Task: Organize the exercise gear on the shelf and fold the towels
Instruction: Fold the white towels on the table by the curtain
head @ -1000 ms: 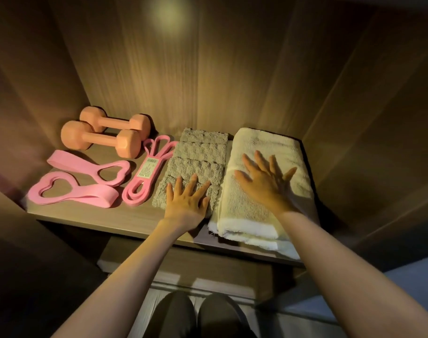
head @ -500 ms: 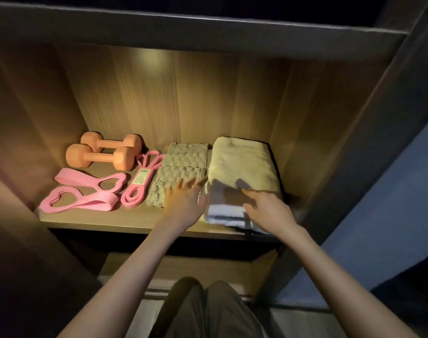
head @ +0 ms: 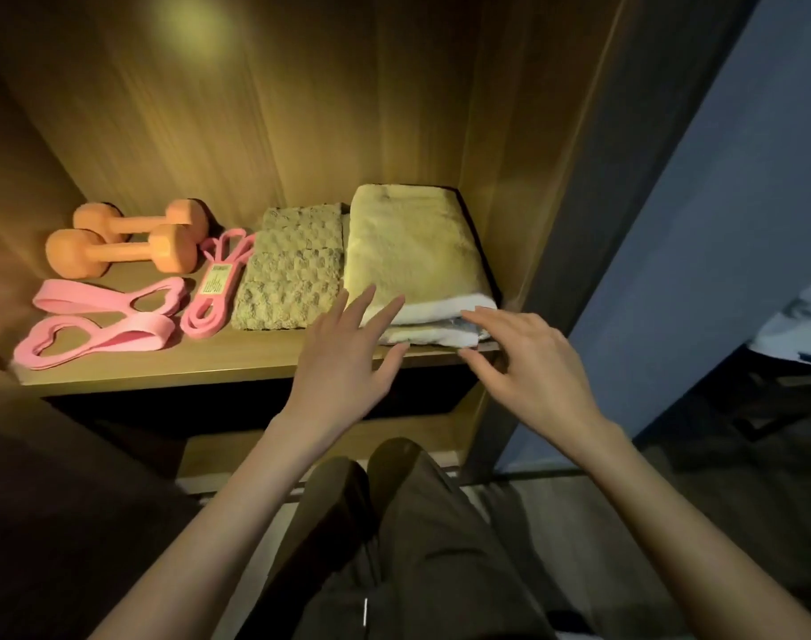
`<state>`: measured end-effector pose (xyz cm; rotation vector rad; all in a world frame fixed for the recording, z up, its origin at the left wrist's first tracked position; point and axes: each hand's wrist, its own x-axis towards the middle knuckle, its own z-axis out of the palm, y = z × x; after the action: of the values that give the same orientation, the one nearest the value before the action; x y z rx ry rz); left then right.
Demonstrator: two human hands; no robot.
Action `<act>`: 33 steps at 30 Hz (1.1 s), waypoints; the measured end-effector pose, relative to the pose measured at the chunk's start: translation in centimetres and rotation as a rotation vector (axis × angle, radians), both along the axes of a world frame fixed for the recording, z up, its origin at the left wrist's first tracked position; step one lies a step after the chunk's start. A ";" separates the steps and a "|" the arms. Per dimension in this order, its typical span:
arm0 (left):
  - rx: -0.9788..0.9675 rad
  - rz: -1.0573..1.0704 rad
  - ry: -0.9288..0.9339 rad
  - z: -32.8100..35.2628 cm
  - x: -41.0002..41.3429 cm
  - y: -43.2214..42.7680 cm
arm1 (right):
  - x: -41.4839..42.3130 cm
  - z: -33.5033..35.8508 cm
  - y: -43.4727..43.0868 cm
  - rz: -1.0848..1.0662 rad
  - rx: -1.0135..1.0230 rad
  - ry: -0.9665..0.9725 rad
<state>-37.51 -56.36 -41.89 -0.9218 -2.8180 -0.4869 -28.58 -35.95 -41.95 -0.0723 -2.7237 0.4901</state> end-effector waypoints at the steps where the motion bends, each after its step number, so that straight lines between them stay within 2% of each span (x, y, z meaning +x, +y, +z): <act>1: -0.003 -0.009 -0.006 -0.4 0.0 0.3 | 0.2 -0.3 0.2 -0.011 0.004 -0.021; 8: 0.016 -0.120 -0.112 -1.3 -1.5 3.3 | -0.5 -0.9 1.4 -0.051 -0.047 -0.157; 15: 0.002 -0.177 -0.280 6.1 -3.6 4.0 | -1.8 4.6 1.8 -0.132 -0.304 -0.356; 19: -0.098 -0.221 -0.292 11.6 -3.7 4.2 | -0.5 10.4 1.6 -0.239 -0.319 -0.283; 24: -0.140 -0.329 -0.283 17.0 -3.2 4.6 | 1.6 17.3 1.5 -0.282 -0.180 -0.223; 33: -0.231 -0.601 -0.202 20.1 -1.0 8.8 | 5.8 22.4 2.6 -0.542 -0.136 -0.150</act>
<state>-38.54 -47.52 -21.79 -1.8823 -2.7673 -0.3287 -22.73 -33.36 -19.57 -0.8847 -2.6471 0.5166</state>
